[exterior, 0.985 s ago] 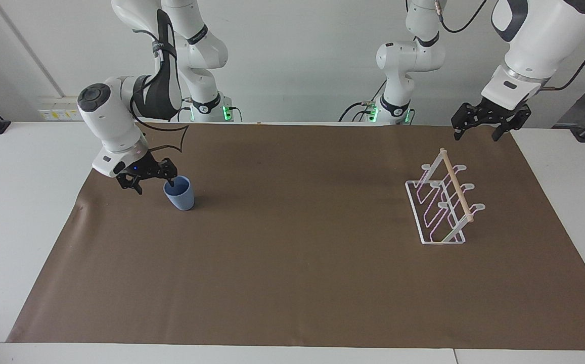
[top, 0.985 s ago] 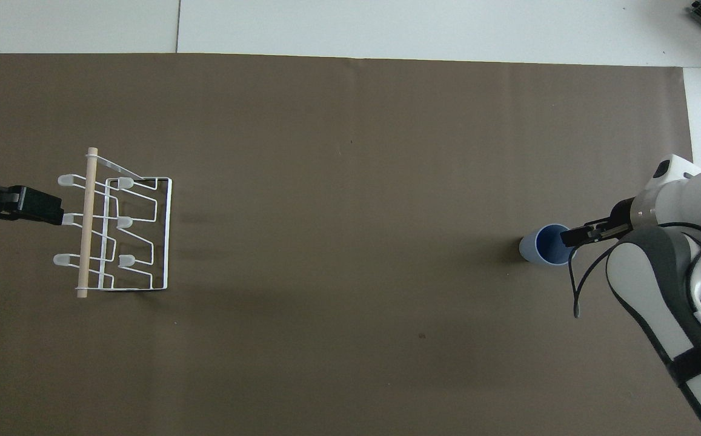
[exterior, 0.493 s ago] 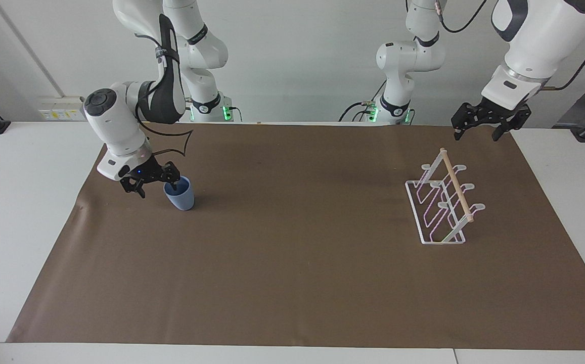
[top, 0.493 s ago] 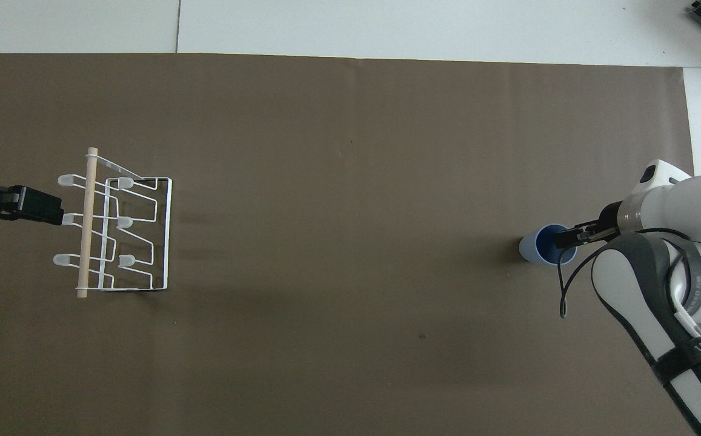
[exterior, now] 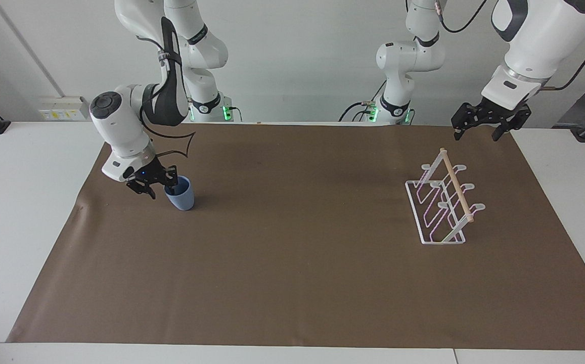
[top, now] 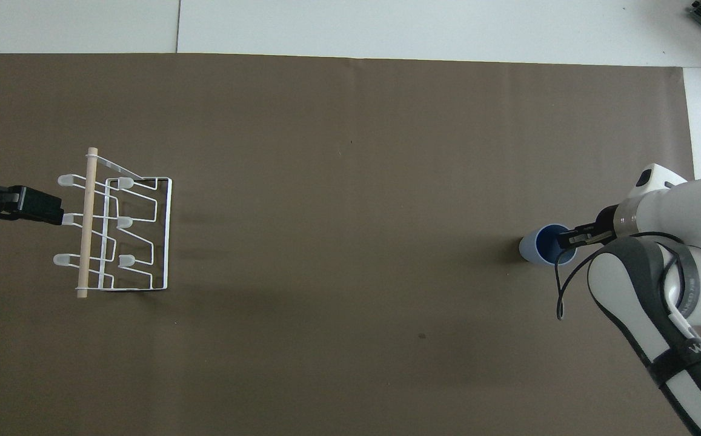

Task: Hang cup on cup holder
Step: 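Reach the right gripper to the blue cup and grasp its rim, then lift the blue cup with the right gripper and tip it sideways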

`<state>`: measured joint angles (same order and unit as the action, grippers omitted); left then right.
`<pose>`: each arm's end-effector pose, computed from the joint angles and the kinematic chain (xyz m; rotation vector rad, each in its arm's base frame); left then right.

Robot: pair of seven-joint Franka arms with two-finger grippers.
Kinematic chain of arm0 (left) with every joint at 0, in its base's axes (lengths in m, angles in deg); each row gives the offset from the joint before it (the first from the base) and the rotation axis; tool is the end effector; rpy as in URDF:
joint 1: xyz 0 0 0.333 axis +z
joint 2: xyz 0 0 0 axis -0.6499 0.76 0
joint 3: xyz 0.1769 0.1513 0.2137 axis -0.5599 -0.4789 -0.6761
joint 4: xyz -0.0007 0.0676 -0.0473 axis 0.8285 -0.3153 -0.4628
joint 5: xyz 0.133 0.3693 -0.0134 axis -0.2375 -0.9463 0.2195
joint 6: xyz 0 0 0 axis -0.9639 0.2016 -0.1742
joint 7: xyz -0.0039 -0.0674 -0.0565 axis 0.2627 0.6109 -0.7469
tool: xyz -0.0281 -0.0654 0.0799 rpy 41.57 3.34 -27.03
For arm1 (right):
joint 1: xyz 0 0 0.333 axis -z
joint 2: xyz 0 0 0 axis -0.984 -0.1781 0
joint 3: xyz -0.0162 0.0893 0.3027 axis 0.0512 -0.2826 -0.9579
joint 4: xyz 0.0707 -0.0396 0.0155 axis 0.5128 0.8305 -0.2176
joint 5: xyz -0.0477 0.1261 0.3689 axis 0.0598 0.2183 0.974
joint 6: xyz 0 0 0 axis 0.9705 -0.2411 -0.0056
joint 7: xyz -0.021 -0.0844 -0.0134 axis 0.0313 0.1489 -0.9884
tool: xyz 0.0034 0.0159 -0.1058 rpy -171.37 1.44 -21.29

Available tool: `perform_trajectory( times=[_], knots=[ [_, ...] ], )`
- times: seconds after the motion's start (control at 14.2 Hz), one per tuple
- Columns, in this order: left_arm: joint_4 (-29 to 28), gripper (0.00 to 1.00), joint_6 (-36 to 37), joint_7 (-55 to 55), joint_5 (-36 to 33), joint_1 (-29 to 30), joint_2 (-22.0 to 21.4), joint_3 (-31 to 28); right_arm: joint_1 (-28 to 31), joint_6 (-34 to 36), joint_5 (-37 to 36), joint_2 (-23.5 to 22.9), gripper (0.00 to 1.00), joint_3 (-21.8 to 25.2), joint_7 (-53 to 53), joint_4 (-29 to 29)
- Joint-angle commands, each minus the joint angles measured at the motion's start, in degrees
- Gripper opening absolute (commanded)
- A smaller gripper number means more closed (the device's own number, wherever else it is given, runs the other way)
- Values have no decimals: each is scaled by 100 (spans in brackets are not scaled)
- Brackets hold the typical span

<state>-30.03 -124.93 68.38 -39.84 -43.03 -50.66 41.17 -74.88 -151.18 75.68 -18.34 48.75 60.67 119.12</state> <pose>0.5317 -0.0423 0.6192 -3.1116 0.1671 0.0640 0.5332 -0.0390 0.3688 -3.0761 -0.4229 -0.0458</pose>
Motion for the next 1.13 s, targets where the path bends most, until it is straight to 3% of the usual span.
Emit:
perform_trajectory(
  times=[0.0,0.07,0.14,0.42,0.7,1.06],
  knots=[
    [-85,100,-64,-18,53,48,-101,3,7,-99,125,42,27,-19,-130,100],
    [-85,100,-73,-9,53,48,-101,3,7,-99,125,42,6,-19,-104,100],
    [-85,100,-73,-9,53,48,-101,12,7,-90,125,42,0,-27,-95,92],
    [-85,100,-64,-18,53,48,-101,3,-2,128,125,34,0,-63,20,-40],
    [-94,100,-73,-18,53,48,-101,3,7,1120,151,104,0,-106,-6,-803],
    [-85,100,-231,-35,53,-31,-93,38,7,1614,1756,227,0,-195,2,-1384]
  ],
)
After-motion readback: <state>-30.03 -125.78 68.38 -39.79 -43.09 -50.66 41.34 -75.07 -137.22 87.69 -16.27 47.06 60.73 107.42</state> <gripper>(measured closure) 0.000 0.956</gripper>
